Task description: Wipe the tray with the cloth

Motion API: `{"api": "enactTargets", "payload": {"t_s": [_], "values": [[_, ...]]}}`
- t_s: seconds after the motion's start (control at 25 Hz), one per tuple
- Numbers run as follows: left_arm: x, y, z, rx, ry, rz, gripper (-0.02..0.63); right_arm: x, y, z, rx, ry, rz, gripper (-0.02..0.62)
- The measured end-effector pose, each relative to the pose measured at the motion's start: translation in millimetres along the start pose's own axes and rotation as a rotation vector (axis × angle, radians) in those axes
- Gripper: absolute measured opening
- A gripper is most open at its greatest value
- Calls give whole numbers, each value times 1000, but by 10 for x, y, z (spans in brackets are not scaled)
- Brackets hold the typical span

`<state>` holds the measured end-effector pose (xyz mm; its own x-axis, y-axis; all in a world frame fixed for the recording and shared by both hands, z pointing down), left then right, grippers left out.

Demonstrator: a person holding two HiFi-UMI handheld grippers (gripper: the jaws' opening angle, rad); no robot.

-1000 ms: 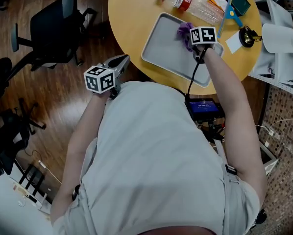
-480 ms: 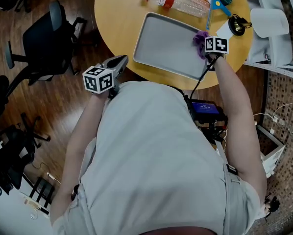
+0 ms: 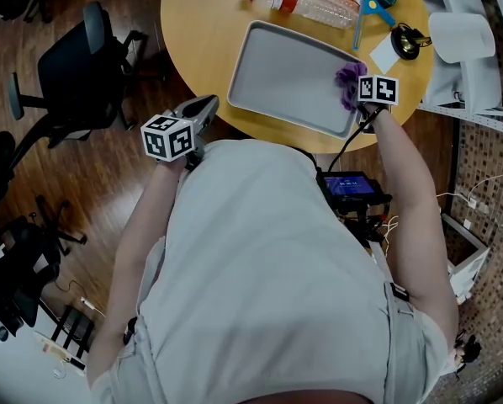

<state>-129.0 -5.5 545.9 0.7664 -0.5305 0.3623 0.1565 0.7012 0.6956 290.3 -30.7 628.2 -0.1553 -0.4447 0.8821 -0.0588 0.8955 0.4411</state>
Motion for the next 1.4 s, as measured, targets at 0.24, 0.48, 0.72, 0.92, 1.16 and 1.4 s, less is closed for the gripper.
{"api": "enactTargets", "payload": {"t_s": [0.24, 0.48, 0.72, 0.92, 1.16, 1.4], "values": [[25, 14, 13, -11, 1, -6, 0, -52, 191, 74, -5, 41, -22, 78], [7, 54, 45, -28, -9, -7, 0, 34, 131, 351, -27, -2, -24, 78], [-75, 104, 65, -35, -35, -15, 0, 209, -12, 984, -85, -155, -26, 78], [-245, 169, 194, -65, -84, -37, 0, 452, -181, 1618, -159, -279, -6, 78], [-471, 226, 278, -96, -143, -73, 0, 629, -356, 2132, -197, -356, 12, 78], [-746, 286, 346, -122, -201, -109, 0, 703, -418, 2485, -227, -389, 22, 78]]}}
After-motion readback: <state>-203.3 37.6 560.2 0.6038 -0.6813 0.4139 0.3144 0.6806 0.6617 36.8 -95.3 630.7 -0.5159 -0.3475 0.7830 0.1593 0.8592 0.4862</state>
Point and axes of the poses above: the fingertips, and each gripper's own axes: x forward along the fingers, z to its left, y out of its underside, the point moved 3 cm from there along -x, backward along the fingers, and after that the axes turned 10 degrees about -z, right-handed, at the moved point
